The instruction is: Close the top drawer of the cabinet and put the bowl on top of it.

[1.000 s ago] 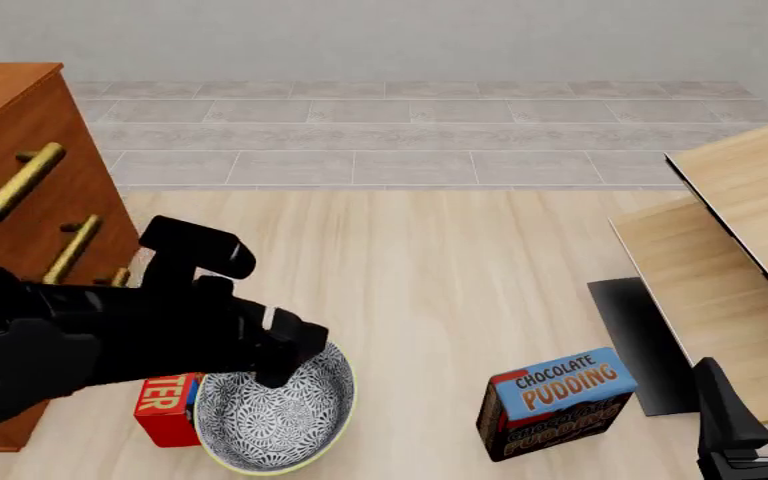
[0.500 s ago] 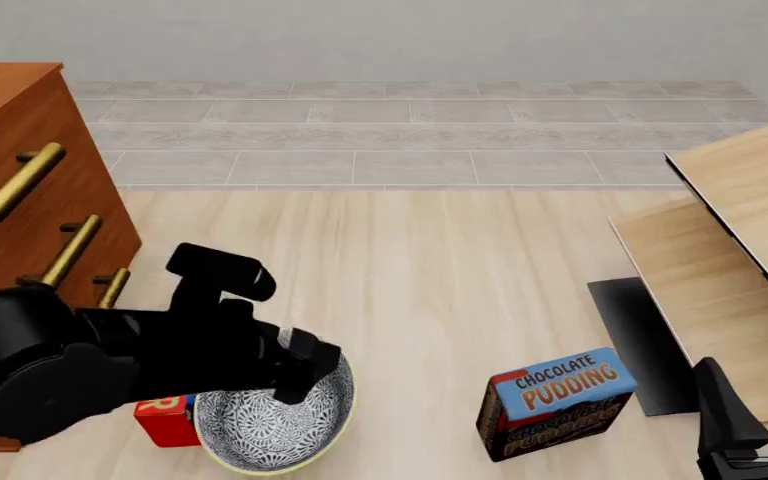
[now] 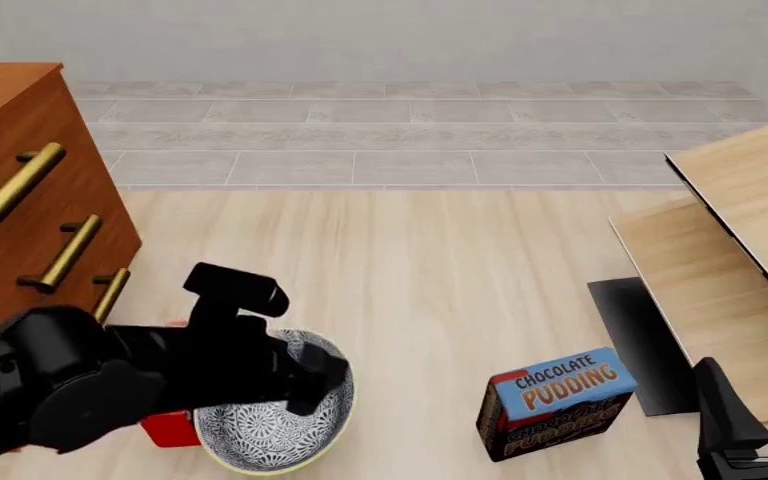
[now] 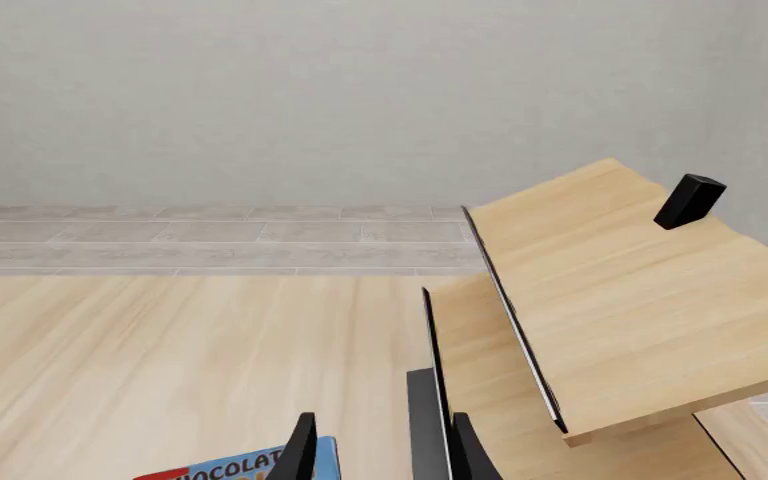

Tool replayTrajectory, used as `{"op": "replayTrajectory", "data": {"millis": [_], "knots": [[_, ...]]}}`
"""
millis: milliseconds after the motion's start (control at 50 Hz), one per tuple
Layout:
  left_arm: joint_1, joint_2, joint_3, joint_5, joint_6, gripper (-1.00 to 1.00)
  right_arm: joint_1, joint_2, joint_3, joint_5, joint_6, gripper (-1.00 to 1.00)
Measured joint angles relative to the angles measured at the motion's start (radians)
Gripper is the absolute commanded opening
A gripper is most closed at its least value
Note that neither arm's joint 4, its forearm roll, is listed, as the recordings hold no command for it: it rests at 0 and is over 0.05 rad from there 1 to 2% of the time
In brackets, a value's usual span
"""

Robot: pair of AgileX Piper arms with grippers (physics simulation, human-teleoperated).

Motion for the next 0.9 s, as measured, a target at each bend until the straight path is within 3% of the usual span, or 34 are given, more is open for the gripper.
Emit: {"op": "replayTrajectory", "data": {"millis": [900], "knots": [[-0.021, 0.106, 0.072, -0.149, -0.087, 1.0, 0.0, 0.0, 0.0, 0.0, 0.0, 1.0]]}}
